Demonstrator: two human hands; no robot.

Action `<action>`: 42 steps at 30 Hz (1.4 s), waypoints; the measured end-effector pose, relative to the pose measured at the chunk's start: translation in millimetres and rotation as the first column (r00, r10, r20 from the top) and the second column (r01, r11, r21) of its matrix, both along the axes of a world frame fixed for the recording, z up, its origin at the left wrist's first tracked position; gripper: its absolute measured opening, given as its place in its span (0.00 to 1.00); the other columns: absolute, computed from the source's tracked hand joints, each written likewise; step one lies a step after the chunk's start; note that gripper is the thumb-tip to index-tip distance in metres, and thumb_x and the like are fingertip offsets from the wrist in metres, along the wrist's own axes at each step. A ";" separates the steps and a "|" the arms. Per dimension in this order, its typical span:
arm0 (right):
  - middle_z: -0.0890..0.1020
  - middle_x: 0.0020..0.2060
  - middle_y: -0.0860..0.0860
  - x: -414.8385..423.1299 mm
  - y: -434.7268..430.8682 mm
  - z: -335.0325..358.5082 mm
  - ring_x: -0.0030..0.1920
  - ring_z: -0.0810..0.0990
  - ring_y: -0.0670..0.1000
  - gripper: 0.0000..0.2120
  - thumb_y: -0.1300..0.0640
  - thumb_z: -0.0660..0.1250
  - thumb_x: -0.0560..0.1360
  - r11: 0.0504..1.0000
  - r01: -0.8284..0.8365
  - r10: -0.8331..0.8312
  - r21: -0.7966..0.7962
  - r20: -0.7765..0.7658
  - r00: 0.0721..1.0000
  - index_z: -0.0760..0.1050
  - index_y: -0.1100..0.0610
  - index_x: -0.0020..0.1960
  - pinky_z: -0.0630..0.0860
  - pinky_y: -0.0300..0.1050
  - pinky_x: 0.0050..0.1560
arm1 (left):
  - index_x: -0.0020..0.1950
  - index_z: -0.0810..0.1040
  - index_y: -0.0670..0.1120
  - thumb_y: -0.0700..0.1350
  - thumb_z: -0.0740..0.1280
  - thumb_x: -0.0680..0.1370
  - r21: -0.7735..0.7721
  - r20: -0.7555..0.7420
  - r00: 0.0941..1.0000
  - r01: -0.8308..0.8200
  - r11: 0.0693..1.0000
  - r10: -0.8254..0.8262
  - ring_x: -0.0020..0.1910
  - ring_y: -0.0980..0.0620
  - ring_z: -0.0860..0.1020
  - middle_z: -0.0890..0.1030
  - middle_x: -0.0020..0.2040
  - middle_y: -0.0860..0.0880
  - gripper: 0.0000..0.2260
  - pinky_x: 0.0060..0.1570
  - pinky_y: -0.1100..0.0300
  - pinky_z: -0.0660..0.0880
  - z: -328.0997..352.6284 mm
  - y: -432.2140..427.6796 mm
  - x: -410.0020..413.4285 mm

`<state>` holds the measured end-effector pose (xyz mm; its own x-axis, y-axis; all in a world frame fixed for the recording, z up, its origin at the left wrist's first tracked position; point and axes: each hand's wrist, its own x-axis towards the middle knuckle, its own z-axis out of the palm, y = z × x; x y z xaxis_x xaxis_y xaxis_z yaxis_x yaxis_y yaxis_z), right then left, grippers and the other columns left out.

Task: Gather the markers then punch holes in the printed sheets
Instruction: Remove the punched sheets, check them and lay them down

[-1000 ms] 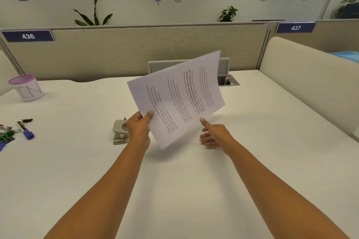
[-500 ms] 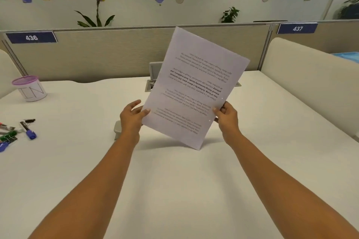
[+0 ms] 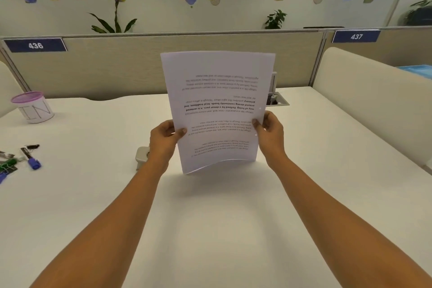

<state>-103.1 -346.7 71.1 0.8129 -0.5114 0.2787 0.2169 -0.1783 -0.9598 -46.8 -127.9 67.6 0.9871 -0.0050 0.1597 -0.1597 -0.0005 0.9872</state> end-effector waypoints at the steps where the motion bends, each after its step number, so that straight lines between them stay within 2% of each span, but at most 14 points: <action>1: 0.79 0.49 0.53 -1.2 1.2 -3.9 0.48 0.78 0.53 0.05 0.61 0.61 0.78 1.000 -0.008 0.008 -0.006 -0.012 1.000 0.72 0.57 0.53 0.75 0.35 0.42 | 0.45 0.77 0.47 0.35 0.68 0.73 0.000 -0.005 1.000 0.001 1.000 -0.001 0.46 0.46 0.78 0.81 0.43 0.51 0.07 0.49 0.55 0.75 -1.8 0.1 0.0; 6: 0.80 0.54 0.55 -2.2 5.3 -6.4 0.51 0.78 0.56 0.11 0.61 0.60 0.79 1.000 -0.005 0.006 0.015 -0.067 0.998 0.73 0.59 0.60 0.79 0.47 0.50 | 0.51 0.77 0.41 0.33 0.67 0.74 -0.026 0.026 1.000 -0.008 1.000 0.009 0.44 0.48 0.78 0.81 0.43 0.50 0.08 0.44 0.59 0.74 -0.1 -4.1 -2.3; 12: 0.80 0.58 0.57 -3.4 3.0 -5.5 0.55 0.79 0.59 0.12 0.60 0.61 0.79 0.999 0.013 -0.010 0.038 -0.085 0.996 0.72 0.60 0.61 0.78 0.53 0.55 | 0.52 0.77 0.42 0.33 0.69 0.73 -0.042 0.045 0.999 0.028 0.999 -0.026 0.42 0.56 0.79 0.81 0.44 0.53 0.10 0.38 0.70 0.76 5.4 -7.6 -5.2; 17: 0.78 0.54 0.54 -6.6 0.9 -16.4 0.50 0.75 0.52 0.13 0.58 0.63 0.78 0.995 0.067 -0.077 -0.077 -0.133 0.988 0.71 0.63 0.60 0.73 0.33 0.43 | 0.56 0.78 0.38 0.37 0.69 0.73 -0.018 -0.004 1.000 0.001 1.000 -0.001 0.41 0.52 0.79 0.81 0.49 0.45 0.11 0.41 0.64 0.75 -0.5 -8.6 -5.5; 21: 0.77 0.50 0.56 -4.2 -6.1 -28.7 0.49 0.74 0.53 0.12 0.59 0.67 0.74 0.963 0.204 -0.237 -0.174 -0.192 0.952 0.71 0.64 0.55 0.72 0.43 0.50 | 0.56 0.78 0.36 0.36 0.68 0.74 -0.041 -0.016 0.999 -0.043 0.998 0.043 0.41 0.48 0.78 0.80 0.49 0.44 0.11 0.41 0.61 0.75 -1.7 -9.4 -4.3; 25: 0.77 0.44 0.55 -6.6 -11.2 -45.6 0.44 0.75 0.54 0.12 0.53 0.69 0.73 0.976 0.119 -0.191 -0.180 -0.465 0.865 0.70 0.60 0.46 0.74 0.47 0.48 | 0.57 0.78 0.37 0.36 0.67 0.75 -0.124 -0.060 0.996 -0.075 0.990 0.068 0.44 0.45 0.78 0.81 0.49 0.44 0.11 0.47 0.53 0.78 -5.2 -10.7 -5.5; 27: 0.79 0.39 0.56 -7.6 -9.7 -50.5 0.38 0.78 0.55 0.15 0.48 0.69 0.72 0.994 0.009 -0.075 -0.112 -0.602 0.795 0.72 0.59 0.40 0.79 0.51 0.49 | 0.57 0.77 0.38 0.35 0.66 0.75 -0.187 -0.094 0.993 -0.083 0.979 0.067 0.41 0.49 0.79 0.81 0.44 0.48 0.11 0.42 0.58 0.79 -7.7 -12.2 -6.3; 28: 0.79 0.36 0.55 -7.8 -7.5 -50.2 0.35 0.78 0.54 0.15 0.47 0.69 0.73 1.000 -0.029 0.015 -0.013 -0.620 0.785 0.73 0.59 0.40 0.80 0.49 0.44 | 0.57 0.77 0.39 0.35 0.66 0.75 -0.216 -0.111 0.992 -0.090 0.972 0.067 0.39 0.51 0.78 0.81 0.41 0.50 0.10 0.39 0.62 0.79 -8.9 -13.8 -7.0; 30: 0.78 0.35 0.55 -7.4 -1.6 -46.8 0.33 0.77 0.52 0.15 0.48 0.67 0.74 0.964 -0.101 0.229 0.248 -0.567 0.791 0.73 0.62 0.46 0.76 0.42 0.37 | 0.56 0.77 0.40 0.35 0.65 0.76 -0.264 -0.139 0.988 -0.102 0.959 0.067 0.38 0.54 0.78 0.82 0.38 0.53 0.10 0.37 0.65 0.79 -11.0 -17.2 -8.9; 33: 0.78 0.39 0.55 -6.8 5.2 -40.5 0.38 0.79 0.51 0.07 0.57 0.64 0.77 0.886 -0.174 0.360 0.430 -0.400 0.843 0.71 0.61 0.46 0.77 0.40 0.40 | 0.55 0.76 0.41 0.35 0.64 0.76 -0.314 -0.155 0.987 -0.094 0.945 0.047 0.41 0.54 0.78 0.80 0.42 0.50 0.08 0.42 0.62 0.79 -11.4 -19.3 -10.8; 36: 0.77 0.38 0.54 -1.9 1.5 -41.3 0.37 0.79 0.50 0.08 0.66 0.63 0.76 0.893 -0.113 0.267 0.435 -0.311 0.912 0.70 0.58 0.40 0.78 0.37 0.37 | 0.48 0.77 0.42 0.34 0.65 0.76 -0.328 -0.157 0.988 -0.054 0.943 0.002 0.43 0.52 0.79 0.81 0.41 0.49 0.05 0.47 0.57 0.79 -10.8 -17.2 -10.2; 38: 0.77 0.38 0.55 -0.7 -1.2 -40.2 0.38 0.79 0.51 0.10 0.68 0.63 0.76 0.913 -0.069 0.205 0.401 -0.306 0.930 0.70 0.58 0.38 0.77 0.39 0.38 | 0.47 0.77 0.43 0.33 0.66 0.75 -0.324 -0.136 0.990 -0.020 0.946 -0.026 0.43 0.50 0.80 0.83 0.37 0.51 0.06 0.43 0.59 0.80 -10.2 -14.4 -10.2; 40: 0.77 0.41 0.55 0.5 -4.3 -40.0 0.42 0.79 0.52 0.10 0.67 0.61 0.77 0.939 -0.041 0.154 0.343 -0.309 0.939 0.69 0.57 0.39 0.77 0.40 0.42 | 0.54 0.77 0.41 0.33 0.66 0.75 -0.329 -0.127 0.992 -0.020 0.944 -0.023 0.43 0.50 0.80 0.84 0.39 0.51 0.09 0.38 0.63 0.81 -8.6 -11.4 -10.2; 42: 0.77 0.45 0.56 1.0 -9.1 -41.0 0.47 0.79 0.54 0.06 0.66 0.59 0.78 0.956 -0.008 0.112 0.293 -0.339 0.934 0.70 0.58 0.43 0.76 0.44 0.47 | 0.61 0.74 0.41 0.34 0.66 0.75 -0.328 -0.158 0.987 -0.080 0.941 0.029 0.44 0.48 0.80 0.82 0.47 0.46 0.15 0.39 0.63 0.81 -4.8 -7.6 -9.9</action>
<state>-102.1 -355.7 30.1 0.8627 -0.4738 -0.1769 -0.1389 0.1143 -0.9837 -56.7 -135.5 62.9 0.9970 0.0775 -0.0052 -0.0204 0.3266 0.9449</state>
